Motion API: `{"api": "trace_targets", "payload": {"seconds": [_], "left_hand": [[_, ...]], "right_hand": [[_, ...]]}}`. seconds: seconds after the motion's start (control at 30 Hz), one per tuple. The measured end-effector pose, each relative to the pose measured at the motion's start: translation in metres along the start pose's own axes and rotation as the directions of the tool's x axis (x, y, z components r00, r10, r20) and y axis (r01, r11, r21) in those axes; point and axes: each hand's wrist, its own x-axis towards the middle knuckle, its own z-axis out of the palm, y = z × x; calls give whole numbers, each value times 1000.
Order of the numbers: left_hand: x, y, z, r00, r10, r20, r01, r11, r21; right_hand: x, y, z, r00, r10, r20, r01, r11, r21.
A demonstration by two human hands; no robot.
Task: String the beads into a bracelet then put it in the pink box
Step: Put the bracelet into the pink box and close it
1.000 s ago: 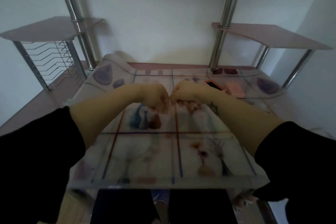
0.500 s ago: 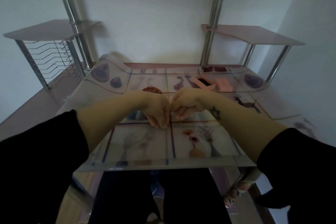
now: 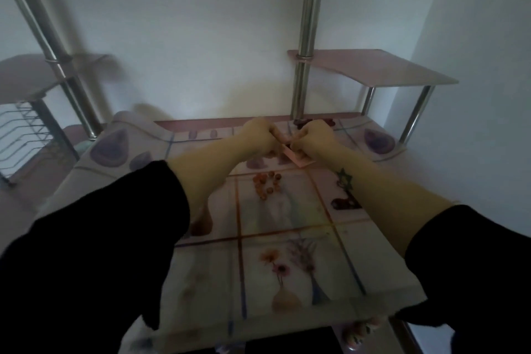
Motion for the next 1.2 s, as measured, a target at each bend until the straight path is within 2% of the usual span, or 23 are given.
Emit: {"api": "trace_targets", "payload": {"seconds": [0.1, 0.2, 0.33, 0.43, 0.53, 0.63, 0.7, 0.77, 1.03, 1.1, 1.2], "left_hand": [[27, 10, 16, 997, 55, -58, -54, 998, 32], [44, 16, 30, 990, 127, -57, -119, 985, 125], [56, 11, 36, 993, 120, -12, -115, 971, 210], [55, 0, 22, 995, 93, 35, -98, 971, 217], [46, -13, 0, 991, 6, 133, -40, 966, 254], [35, -27, -13, 958, -106, 268, 16, 949, 316], [31, -34, -13, 946, -121, 300, 3, 930, 367], [29, -39, -10, 947, -88, 309, -39, 922, 384], [29, -45, 7, 952, -18, 305, -100, 925, 367], [29, -45, 9, 956, -6, 292, -103, 928, 358], [27, -41, 3, 963, 12, 269, -115, 922, 370]], "right_hand": [[15, 12, -8, 1000, 1, -12, -2, 998, -68], [26, 18, -9, 1000, -2, 15, 3, 998, -69], [33, 22, -9, 999, -2, 53, 7, 995, -98], [30, 19, -12, 993, -97, 59, 104, 987, -125], [16, 6, -6, 956, -178, 235, 219, 963, -160], [3, -7, 11, 890, -129, 437, 300, 888, -349], [-1, -9, 20, 882, -112, 458, 342, 820, -458], [-1, -9, 24, 896, -104, 432, 333, 801, -497], [-3, -4, 30, 924, -59, 377, 217, 894, -392], [-2, -1, 27, 936, -24, 352, 131, 950, -283], [-2, 1, 25, 945, 54, 322, -57, 998, -1]]}}
